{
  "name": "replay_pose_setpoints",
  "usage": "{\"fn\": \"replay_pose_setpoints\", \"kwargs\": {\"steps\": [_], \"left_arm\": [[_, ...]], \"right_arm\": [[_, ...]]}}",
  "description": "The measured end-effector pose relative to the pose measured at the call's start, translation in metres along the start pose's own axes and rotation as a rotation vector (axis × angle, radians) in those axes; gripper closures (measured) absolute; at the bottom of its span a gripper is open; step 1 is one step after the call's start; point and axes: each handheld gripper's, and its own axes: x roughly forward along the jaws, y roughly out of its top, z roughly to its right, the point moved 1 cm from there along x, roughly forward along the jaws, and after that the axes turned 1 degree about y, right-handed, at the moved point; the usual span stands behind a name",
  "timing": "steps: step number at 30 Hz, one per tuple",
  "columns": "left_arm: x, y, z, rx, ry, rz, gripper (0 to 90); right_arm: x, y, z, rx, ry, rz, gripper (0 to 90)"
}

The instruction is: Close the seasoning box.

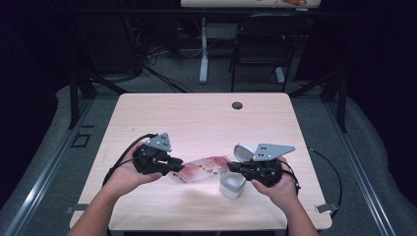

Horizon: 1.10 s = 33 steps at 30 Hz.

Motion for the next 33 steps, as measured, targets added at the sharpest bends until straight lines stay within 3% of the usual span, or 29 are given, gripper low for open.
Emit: {"fn": "replay_pose_setpoints", "kwargs": {"steps": [8, 25, 33], "left_arm": [[0.0024, 0.0004, 0.0013, 0.024, 0.009, -0.013, 86.8], [0.0051, -0.0027, 0.0009, 0.042, 0.006, -0.021, 89.8], [0.0066, -0.0086, -0.0016, 0.024, 0.008, -0.014, 90.0]], "right_arm": [[0.001, -0.0001, 0.0007, 0.006, -0.001, 0.005, 89.6], [0.0043, -0.0031, 0.0056, 0.035, 0.01, 0.004, 84.7], [0.0065, -0.0059, 0.009, 0.055, -0.01, -0.003, 78.8]]}}
